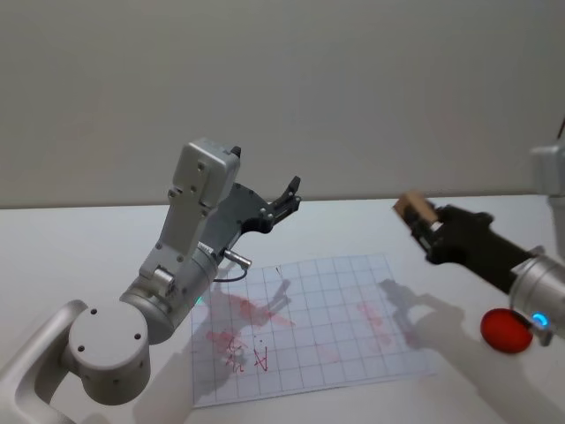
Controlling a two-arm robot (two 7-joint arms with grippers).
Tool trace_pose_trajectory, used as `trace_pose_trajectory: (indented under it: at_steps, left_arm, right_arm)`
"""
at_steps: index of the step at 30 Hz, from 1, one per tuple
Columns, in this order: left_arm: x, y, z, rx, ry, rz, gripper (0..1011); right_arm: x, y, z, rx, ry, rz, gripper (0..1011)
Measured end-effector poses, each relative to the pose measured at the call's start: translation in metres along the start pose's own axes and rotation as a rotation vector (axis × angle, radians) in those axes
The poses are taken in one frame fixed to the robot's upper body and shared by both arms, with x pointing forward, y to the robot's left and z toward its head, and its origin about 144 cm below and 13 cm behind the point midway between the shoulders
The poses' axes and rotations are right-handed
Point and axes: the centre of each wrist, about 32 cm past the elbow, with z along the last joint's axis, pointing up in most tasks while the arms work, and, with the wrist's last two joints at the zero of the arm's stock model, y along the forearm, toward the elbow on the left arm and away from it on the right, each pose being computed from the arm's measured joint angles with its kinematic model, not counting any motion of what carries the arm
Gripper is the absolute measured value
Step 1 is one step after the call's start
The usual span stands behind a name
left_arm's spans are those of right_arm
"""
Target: Use the one hand to pick up the stamp and affix it onto the A4 paper.
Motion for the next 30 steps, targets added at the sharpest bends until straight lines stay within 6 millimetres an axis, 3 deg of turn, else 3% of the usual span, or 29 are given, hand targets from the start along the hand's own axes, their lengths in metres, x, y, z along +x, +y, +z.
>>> trace_pose_trajectory:
  at_steps: [10, 19, 30]
  left_arm:
    - [0.000, 0.000, 0.000, 0.000, 0.000, 0.000, 1001]
    - [0.000, 0.000, 0.000, 0.000, 0.000, 0.000, 1001]
    - [0.000, 0.000, 0.000, 0.000, 0.000, 0.000, 1001]
  right_arm:
    - [0.019, -0.030, 0.006, -0.017, -0.017, -0.155, 220]
    - [0.027, -0.065, -0.009, -0.099, -0.024, -0.270, 220]
    - [0.027, -0.085, -0.021, -0.161, -0.030, -0.317, 220]
